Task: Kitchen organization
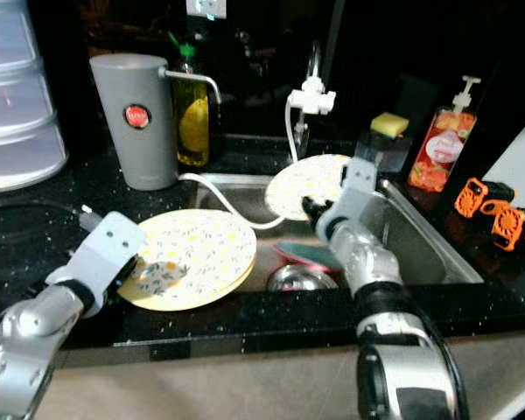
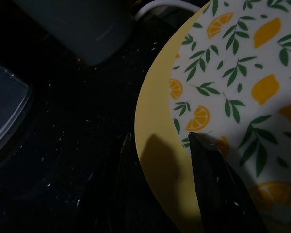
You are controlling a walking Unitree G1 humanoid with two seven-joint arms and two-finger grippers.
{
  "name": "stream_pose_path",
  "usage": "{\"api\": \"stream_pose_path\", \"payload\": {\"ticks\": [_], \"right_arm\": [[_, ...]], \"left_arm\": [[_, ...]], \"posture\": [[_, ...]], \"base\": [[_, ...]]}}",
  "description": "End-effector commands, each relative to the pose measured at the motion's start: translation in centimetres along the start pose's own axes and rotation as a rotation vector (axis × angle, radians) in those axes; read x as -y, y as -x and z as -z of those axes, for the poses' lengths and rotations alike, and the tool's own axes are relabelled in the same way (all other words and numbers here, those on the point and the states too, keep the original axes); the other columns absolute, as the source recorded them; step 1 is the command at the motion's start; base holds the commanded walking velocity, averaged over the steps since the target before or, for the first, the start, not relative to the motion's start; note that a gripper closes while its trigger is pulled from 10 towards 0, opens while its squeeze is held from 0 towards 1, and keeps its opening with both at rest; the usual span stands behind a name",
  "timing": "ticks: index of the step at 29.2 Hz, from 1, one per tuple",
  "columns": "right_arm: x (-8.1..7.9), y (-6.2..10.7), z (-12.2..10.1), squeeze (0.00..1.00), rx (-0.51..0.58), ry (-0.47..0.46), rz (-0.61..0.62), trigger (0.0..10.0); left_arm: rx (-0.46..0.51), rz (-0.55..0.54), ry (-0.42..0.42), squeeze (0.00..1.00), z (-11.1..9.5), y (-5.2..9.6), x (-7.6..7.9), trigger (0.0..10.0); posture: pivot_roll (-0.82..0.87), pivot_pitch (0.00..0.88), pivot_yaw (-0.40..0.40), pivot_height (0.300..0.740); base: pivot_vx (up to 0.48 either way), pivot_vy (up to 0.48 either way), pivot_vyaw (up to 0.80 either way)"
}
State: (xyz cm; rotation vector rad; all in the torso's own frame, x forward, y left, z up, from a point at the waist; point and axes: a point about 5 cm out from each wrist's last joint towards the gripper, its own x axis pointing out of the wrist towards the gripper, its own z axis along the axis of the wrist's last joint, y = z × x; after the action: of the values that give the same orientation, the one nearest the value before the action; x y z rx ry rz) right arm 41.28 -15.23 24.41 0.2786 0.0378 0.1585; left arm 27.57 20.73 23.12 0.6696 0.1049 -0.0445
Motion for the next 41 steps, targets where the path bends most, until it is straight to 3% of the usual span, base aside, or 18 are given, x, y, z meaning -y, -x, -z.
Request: {"api": "stream_pose_path", "payload": {"ticks": [1,3,6,15,17,23,24,25,26,31,33,38,39,40,41], "right_arm": [[0.5,0.0,0.4,0.0,-0.023,0.089,0.042,10.0],[1.2,0.0,1.4,0.0,-0.076,0.216,0.077,10.0],[0.8,0.1,3.2,0.0,-0.179,0.291,-0.001,10.0],[0.7,0.0,4.6,0.0,-0.254,0.336,-0.058,10.0],[0.7,0.3,6.0,0.0,-0.352,0.36,-0.124,10.0],[0.8,0.6,7.3,0.0,-0.423,0.403,-0.184,10.0],[0.7,0.7,7.4,0.2,-0.432,0.403,-0.196,10.0],[0.7,0.7,7.5,0.28,-0.436,0.401,-0.203,10.0],[0.6,0.7,7.5,1.0,-0.438,0.387,-0.21,10.0],[0.3,0.6,7.1,1.0,-0.414,0.307,-0.238,10.0],[-0.2,0.2,5.5,1.0,-0.319,0.246,-0.267,10.0],[-0.6,-0.1,4.0,1.0,-0.242,0.19,-0.29,10.0],[-0.8,-0.2,3.1,0.18,-0.197,0.157,-0.3,10.0],[-0.8,-0.2,3.1,0.18,-0.197,0.157,-0.3,10.0],[-0.9,-0.2,2.6,0.0,-0.171,0.137,-0.308,10.0]], "left_arm": [[-0.058,0.04,0.025,0.0,1.1,-0.3,0.7,10.0],[-0.053,0.039,0.033,0.0,0.9,-0.3,0.6,10.0],[-0.049,0.038,0.034,0.0,0.8,-0.4,0.5,10.0],[-0.036,0.032,0.027,0.0,0.5,-0.5,0.3,10.0],[-0.035,0.019,0.019,0.0,0.5,-0.4,-0.1,10.0],[-0.038,0.013,0.016,0.0,0.5,-0.3,-0.1,10.0],[-0.038,0.012,0.016,0.0,0.5,-0.3,-0.1,10.0],[-0.039,0.011,0.016,0.0,0.5,-0.3,-0.2,10.0],[-0.039,0.01,0.016,0.0,0.5,-0.3,-0.2,10.0],[-0.043,0.011,0.016,0.0,0.6,-0.2,-0.2,10.0],[-0.043,0.015,0.016,0.0,0.6,-0.3,-0.1,10.0],[-0.043,0.017,0.016,0.0,0.6,-0.3,0.0,10.0],[-0.044,0.018,0.016,0.0,0.6,-0.3,0.0,10.0],[-0.044,0.018,0.016,0.0,0.6,-0.3,0.0,10.0],[-0.044,0.018,0.016,0.0,0.6,-0.3,0.0,10.0]], "posture": [[0.19,0.068,-0.121,0.74],[0.19,0.068,-0.121,0.74],[0.18,0.068,-0.115,0.74],[0.18,0.068,-0.114,0.74],[0.19,0.069,-0.116,0.74],[0.19,0.07,-0.122,0.74],[0.19,0.07,-0.122,0.74],[0.19,0.07,-0.122,0.74],[0.19,0.07,-0.122,0.74],[0.19,0.067,-0.123,0.74],[0.19,0.067,-0.123,0.74],[0.19,0.067,-0.123,0.74],[0.19,0.067,-0.123,0.74],[0.19,0.067,-0.123,0.74],[0.19,0.067,-0.123,0.74]], "base": [[0.0,0.0,0.0],[0.0,0.0,0.0],[0.0,0.0,0.0],[0.0,0.0,0.0],[0.0,0.0,0.0],[0.0,0.0,0.0],[0.0,0.0,0.0],[0.0,0.0,0.0],[0.0,0.0,0.0],[0.0,0.0,0.0],[0.0,0.0,0.0],[0.0,0.0,0.0],[0.0,0.0,0.0],[0.0,0.0,0.0],[0.0,0.0,0.0]]}}
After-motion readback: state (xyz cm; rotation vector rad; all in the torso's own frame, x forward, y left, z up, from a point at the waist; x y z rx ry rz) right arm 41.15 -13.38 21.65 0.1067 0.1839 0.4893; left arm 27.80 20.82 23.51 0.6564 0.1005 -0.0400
